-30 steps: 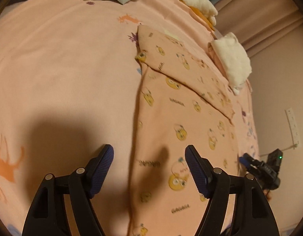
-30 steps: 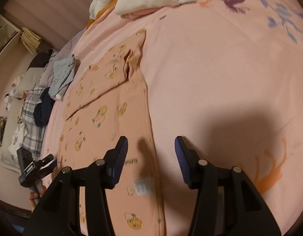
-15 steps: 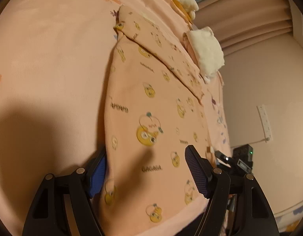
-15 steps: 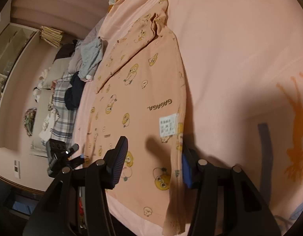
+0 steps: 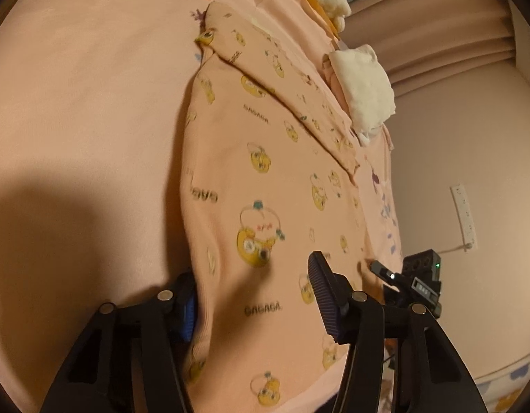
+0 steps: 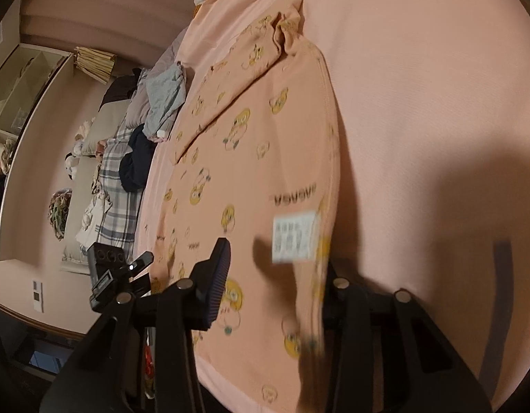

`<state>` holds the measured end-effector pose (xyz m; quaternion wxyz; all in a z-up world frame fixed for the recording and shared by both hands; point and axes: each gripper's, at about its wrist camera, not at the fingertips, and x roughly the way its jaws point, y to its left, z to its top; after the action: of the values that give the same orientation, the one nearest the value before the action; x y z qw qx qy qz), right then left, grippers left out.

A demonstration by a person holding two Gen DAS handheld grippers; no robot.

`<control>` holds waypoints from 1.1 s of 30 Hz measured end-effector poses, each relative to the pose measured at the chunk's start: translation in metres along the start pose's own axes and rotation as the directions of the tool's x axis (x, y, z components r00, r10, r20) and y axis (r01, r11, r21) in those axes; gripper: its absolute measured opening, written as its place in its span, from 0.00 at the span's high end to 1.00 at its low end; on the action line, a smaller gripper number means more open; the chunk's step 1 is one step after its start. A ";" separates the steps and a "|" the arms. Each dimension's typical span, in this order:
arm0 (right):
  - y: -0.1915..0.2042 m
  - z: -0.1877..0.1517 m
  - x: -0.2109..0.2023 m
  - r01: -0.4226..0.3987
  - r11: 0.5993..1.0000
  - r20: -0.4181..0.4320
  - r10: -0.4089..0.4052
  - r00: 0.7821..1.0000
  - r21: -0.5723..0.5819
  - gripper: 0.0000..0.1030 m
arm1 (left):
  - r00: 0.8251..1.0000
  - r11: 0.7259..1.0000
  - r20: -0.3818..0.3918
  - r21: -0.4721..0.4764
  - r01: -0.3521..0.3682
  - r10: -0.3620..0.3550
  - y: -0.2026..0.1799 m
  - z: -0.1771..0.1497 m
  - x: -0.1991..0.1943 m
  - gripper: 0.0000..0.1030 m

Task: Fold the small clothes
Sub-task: 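Grasp the shirt hem with both tools, then lift the hem with both tools and fold it toward the collar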

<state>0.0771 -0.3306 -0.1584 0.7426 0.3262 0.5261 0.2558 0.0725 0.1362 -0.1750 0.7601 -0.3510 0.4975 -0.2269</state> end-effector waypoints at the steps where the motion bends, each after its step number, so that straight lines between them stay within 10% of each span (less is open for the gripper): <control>1: 0.000 -0.004 -0.002 0.001 1.000 -0.006 -0.001 1.000 0.000 0.65 | 1.000 1.000 -0.004 0.005 0.000 0.000 0.000 -0.003 -0.002 0.47; 9: -0.005 -0.015 -0.004 0.047 0.999 -0.004 -0.047 0.999 0.001 0.93 | 0.997 0.996 -0.017 -0.034 -0.081 0.081 0.012 -0.004 -0.003 0.98; 33: 0.059 -0.034 -0.069 -0.171 0.968 0.218 0.210 0.953 -0.186 0.98 | 0.983 0.992 0.158 0.107 0.074 -0.091 -0.054 0.000 -0.061 1.00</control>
<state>0.0211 -0.3343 -0.0795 0.7960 0.3411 0.3770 0.3285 0.0482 0.1434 -0.0981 0.8048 -0.3500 0.4068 -0.2535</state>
